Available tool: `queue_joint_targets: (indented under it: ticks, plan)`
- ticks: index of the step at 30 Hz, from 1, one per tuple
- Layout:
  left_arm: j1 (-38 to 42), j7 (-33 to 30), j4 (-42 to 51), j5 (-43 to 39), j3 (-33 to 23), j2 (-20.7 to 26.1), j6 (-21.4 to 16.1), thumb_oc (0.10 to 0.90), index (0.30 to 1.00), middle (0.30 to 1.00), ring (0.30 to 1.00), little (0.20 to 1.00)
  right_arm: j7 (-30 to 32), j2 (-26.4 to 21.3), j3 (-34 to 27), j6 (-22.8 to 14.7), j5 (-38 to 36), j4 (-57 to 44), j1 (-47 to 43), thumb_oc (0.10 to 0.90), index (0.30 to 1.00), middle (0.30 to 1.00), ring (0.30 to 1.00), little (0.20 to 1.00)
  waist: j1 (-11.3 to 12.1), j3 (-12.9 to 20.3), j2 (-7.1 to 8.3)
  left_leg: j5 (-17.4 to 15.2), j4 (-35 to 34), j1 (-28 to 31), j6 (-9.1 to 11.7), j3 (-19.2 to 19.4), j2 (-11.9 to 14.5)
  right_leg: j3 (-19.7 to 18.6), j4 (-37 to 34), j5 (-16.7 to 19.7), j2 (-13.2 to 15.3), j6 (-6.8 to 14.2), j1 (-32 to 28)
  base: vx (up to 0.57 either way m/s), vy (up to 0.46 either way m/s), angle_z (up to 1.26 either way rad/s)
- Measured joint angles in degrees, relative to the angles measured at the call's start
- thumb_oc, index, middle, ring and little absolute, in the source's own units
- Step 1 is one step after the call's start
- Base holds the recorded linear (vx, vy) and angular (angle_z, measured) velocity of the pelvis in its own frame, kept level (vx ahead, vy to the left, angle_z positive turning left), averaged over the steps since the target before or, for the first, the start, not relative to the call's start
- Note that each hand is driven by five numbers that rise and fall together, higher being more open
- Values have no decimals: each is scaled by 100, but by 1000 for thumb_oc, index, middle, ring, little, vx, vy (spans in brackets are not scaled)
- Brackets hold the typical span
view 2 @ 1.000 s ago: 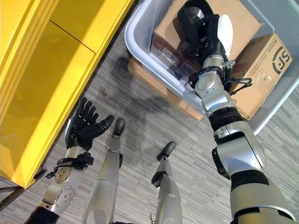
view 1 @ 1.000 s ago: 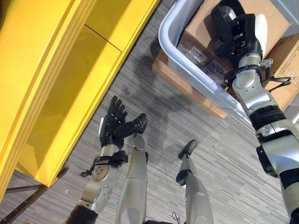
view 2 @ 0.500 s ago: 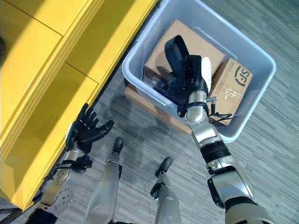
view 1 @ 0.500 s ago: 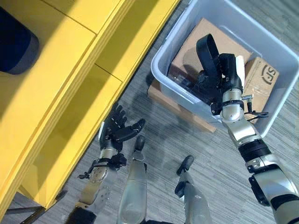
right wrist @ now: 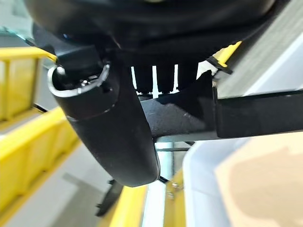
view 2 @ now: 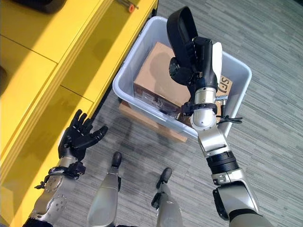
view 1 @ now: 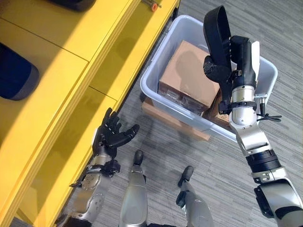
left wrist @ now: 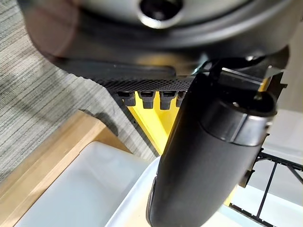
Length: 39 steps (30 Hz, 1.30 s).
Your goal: Move parts from the plastic box to the shelf.
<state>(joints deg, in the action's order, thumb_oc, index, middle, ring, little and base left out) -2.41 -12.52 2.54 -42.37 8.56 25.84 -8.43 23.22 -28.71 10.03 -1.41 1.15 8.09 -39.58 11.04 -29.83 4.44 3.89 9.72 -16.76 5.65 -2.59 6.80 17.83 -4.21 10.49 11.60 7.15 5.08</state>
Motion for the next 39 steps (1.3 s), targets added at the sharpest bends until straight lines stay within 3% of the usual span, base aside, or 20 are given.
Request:
queue_joint_targets:
  ticks: [6, 11, 14, 18, 26, 31, 39]
  plan:
    - [-282, 213, 45, 1, -59, -29, 114, 900, 1000, 1000, 1000, 1000, -326, -302, -65, -88, 114, -733, 342, 400, 300, 300, 300, 300, -96, 291, -171, -73, -92, 365, -44, 44, 14, -37, 18, -68, 10, 14, -298, 21, -3, -1]
    - [-464, 368, 38, 57, -187, -27, 236, 900, 1000, 1000, 1000, 1000, -706, -406, -209, -229, 79, -998, 857, 400, 300, 300, 300, 300, -250, 735, -179, -73, -171, 432, -51, 105, 19, -87, 18, -93, 23, -3, -301, -3, 4, -5]
    - [-634, 480, 30, 103, -392, -183, 245, 900, 1000, 1000, 1000, 1000, -1192, -501, -252, -318, -198, -1286, 1494, 400, 300, 300, 300, 300, -375, 1059, -164, -4, -430, 760, 0, 359, 31, -312, -35, -61, 39, 37, -390, -27, 2, -34]
    - [-663, 577, 19, 124, -459, -276, 252, 900, 1000, 1000, 1000, 1000, -1496, -648, -364, -335, -415, -1377, 1831, 400, 300, 300, 300, 300, -577, 1202, -170, 33, -620, 1026, 22, 500, 108, -430, -63, -56, -27, 34, -461, -8, -4, -19]
    - [-629, 524, 49, 1190, -1229, -234, 198, 900, 1000, 1000, 1000, 1000, -2170, -1327, -765, -474, -720, -1523, 2792, 400, 300, 300, 300, 300, -897, 1659, -201, 152, -1128, 1581, 77, 851, 291, -755, -68, -87, -186, -18, -575, -6, -14, -23]
    - [-445, 406, 135, 1663, -1376, -214, 15, 900, 1000, 1000, 1000, 1000, -2504, -1343, -1045, -485, -1040, -1597, 3495, 400, 300, 300, 300, 300, -1113, 2017, -313, 193, -1315, 1819, 93, 926, 342, -799, -73, -167, -219, -12, -683, 10, -5, -8]
    - [-60, 261, 389, 2917, -1570, 402, -399, 900, 1000, 1000, 1000, 1000, -3160, -1458, -1080, -491, -1964, -1691, 3693, 400, 300, 300, 300, 300, -1244, 2185, -363, 194, -1351, 1902, 98, 1023, 366, -895, -71, -163, -249, -17, -699, 1, 6, -5]
